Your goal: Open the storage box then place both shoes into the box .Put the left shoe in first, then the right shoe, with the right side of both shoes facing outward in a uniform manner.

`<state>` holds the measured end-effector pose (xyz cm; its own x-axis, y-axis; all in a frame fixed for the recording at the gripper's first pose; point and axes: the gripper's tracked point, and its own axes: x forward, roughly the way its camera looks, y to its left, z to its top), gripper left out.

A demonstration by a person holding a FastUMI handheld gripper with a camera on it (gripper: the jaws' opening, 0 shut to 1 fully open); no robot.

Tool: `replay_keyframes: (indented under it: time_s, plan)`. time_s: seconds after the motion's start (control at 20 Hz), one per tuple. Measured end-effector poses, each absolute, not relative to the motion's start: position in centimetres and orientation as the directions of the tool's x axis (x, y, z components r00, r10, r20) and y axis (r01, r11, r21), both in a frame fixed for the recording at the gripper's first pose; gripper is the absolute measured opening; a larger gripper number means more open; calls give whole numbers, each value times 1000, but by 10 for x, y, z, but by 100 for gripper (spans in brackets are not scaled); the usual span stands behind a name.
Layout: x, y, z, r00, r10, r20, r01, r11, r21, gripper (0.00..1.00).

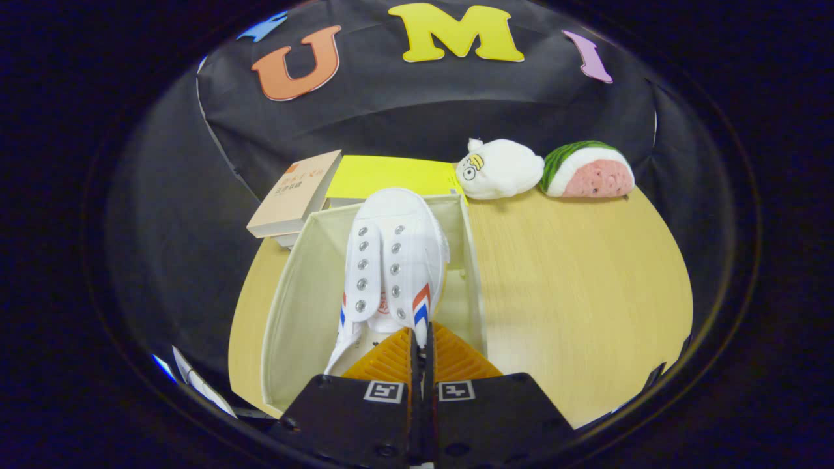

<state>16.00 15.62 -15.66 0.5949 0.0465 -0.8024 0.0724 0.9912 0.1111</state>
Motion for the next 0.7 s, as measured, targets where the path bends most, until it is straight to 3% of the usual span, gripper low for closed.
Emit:
replay_keyframes:
  time_s: [0.45,0.65,0.7]
  plan:
    - [142,154,-178,586,-20,-810,85,996,37,14]
    - [138,162,-162,653,7,-757,54,997,56,27]
    - [136,163,-157,679,12,-734,37,998,51,39]
